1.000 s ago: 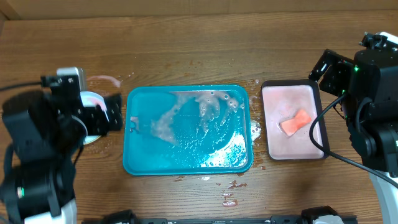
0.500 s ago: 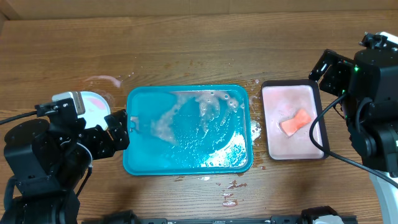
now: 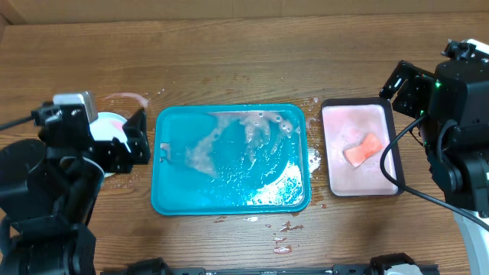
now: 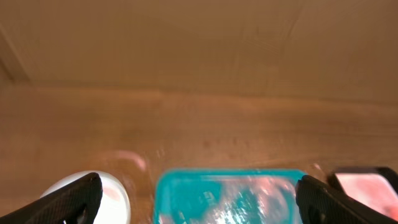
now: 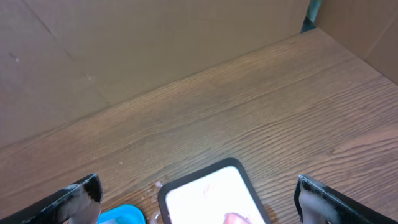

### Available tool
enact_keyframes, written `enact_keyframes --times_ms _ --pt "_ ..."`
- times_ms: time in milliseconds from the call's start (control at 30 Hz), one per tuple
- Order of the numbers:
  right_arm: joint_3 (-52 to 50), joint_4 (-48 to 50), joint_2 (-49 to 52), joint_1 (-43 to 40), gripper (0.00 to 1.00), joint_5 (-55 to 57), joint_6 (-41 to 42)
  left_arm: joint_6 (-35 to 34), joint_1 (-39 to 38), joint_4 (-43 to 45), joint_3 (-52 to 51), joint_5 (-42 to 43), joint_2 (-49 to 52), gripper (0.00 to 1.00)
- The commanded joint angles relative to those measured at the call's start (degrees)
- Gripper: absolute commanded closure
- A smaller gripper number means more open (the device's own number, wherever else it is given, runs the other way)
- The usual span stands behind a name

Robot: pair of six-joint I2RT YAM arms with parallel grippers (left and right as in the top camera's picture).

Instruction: Clean dirty plates on tray and stack at the side

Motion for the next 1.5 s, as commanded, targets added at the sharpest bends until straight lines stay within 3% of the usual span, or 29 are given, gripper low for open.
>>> enact_keyframes --times_ms 0,233,567,767,1167,1467 --pt "0.74 0.35 -0.37 0.39 0.00 -0.04 -0.04 4.90 -0.20 3.89 0.63 0.76 1.44 0.01" --pt "0.74 0.35 -0.37 0.39 0.00 -0.04 -0.04 10.03 -3.74 15.82 0.57 3.80 0.42 0.00" --pt "0.74 0.35 -0.37 0.39 0.00 -0.04 -0.04 19.61 -5.75 18.51 -3.32 4.63 -11.37 0.01" --pt "0.74 0.35 -0.37 0.39 0.00 -0.04 -0.04 21.20 -5.75 25.70 -16.63 4.61 -22.84 0.00" --pt "0.74 0.35 -0.37 0.39 0.00 -0.04 -0.04 21.16 -5.73 53.53 -54.36 8.35 -43.69 0.00" --pt "0.74 0.35 -0.37 0.39 0.00 -0.04 -0.04 21.16 -5.75 61.53 -65.02 9.09 -48.87 0.00"
